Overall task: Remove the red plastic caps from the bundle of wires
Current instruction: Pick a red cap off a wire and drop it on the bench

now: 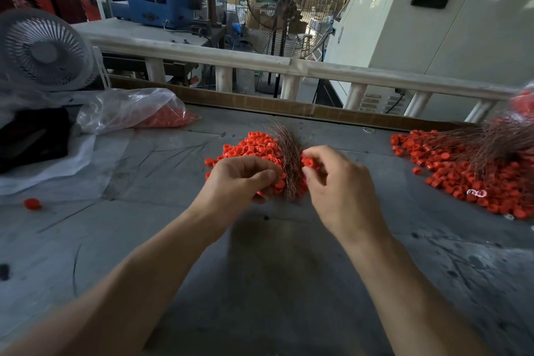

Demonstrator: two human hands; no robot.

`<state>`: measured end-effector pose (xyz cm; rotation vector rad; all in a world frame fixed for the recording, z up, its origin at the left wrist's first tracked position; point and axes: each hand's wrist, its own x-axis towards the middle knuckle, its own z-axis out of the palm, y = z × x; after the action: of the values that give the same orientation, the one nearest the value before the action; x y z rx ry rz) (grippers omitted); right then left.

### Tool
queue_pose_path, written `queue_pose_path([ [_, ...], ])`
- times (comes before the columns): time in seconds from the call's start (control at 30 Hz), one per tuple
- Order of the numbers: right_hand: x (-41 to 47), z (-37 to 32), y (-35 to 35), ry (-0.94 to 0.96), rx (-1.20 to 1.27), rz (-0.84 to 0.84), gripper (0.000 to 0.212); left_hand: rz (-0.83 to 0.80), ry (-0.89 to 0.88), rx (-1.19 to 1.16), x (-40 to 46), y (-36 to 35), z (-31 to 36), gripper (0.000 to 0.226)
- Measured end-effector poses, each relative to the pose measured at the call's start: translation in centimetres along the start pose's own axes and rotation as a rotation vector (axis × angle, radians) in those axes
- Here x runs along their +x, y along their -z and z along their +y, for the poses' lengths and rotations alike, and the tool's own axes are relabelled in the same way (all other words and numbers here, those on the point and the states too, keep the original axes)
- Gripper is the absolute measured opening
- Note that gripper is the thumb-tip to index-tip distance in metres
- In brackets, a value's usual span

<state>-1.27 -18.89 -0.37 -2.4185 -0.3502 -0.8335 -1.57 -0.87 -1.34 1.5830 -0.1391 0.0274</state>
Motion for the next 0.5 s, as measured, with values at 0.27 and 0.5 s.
queue_pose_path([
  [0.27,0.4,5.0,1.4,-0.326,-0.351,-0.115,0.016,0.258,-0.13,0.554,1.0,1.1,-1.4,0.01],
  [0.5,0.5,5.2,1.5,-0.346,-0.44,-0.175,0.022,0.254,-0.174,0.696,1.1,1.4,-1.9,0.008],
])
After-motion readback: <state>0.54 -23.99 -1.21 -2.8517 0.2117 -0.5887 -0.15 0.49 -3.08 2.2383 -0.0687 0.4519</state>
